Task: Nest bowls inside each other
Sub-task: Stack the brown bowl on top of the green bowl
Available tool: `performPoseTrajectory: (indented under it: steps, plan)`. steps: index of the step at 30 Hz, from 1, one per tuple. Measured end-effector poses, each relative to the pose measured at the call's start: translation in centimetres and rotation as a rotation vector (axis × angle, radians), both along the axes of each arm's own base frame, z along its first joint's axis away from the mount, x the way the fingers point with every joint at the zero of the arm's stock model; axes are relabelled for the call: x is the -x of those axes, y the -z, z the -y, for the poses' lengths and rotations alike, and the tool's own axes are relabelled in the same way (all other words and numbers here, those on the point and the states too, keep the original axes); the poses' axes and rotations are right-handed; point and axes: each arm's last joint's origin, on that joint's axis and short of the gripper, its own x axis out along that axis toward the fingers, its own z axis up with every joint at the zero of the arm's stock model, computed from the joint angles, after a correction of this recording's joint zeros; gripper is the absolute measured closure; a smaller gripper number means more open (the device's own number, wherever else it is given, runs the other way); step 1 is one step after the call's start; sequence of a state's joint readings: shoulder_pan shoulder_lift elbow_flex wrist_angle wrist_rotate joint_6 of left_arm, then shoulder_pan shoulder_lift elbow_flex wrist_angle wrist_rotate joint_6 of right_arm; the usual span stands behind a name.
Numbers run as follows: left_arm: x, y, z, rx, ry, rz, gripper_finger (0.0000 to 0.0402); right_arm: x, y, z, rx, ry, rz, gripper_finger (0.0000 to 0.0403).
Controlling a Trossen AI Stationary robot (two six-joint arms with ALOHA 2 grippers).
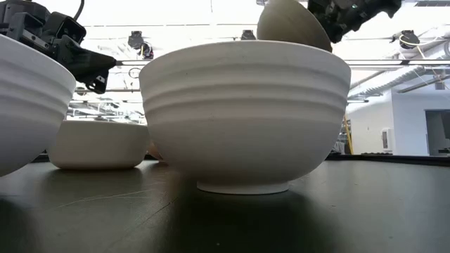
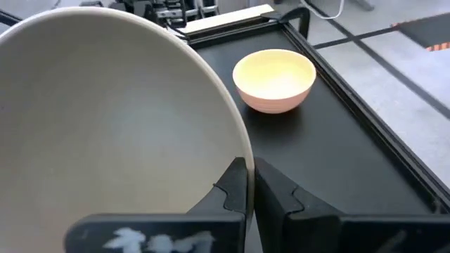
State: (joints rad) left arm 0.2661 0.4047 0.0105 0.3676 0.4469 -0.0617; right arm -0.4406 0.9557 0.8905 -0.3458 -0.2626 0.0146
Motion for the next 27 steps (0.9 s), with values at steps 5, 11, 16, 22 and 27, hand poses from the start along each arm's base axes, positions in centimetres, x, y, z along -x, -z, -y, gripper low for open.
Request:
performPoseTrajectory:
  steps: [5,11,16,22,27]
  plan:
    - [0.0,0.0,0.0,0.000,0.000,0.000,0.0378,0.6,1.5,-1.1,-0.003,-0.027,0.021,0.0402]
    - [0.0,0.0,0.0,0.004,0.000,-0.001,0.0378,0.4,2.7,-2.2,0.005,-0.075,0.067,0.0402]
    - [0.0,0.0,0.0,0.006,0.000,-0.002,0.0378,0.0,3.0,-2.5,0.015,-0.100,0.098,0.0402]
    - [0.0,0.0,0.0,0.008,0.000,-0.002,0.0378,-1.1,3.2,-3.0,0.017,-0.142,0.123,0.0402]
    - [0.0,0.0,0.0,0.004,0.000,-0.002,0.0378,-2.1,3.2,-3.1,0.027,-0.164,0.164,0.0401]
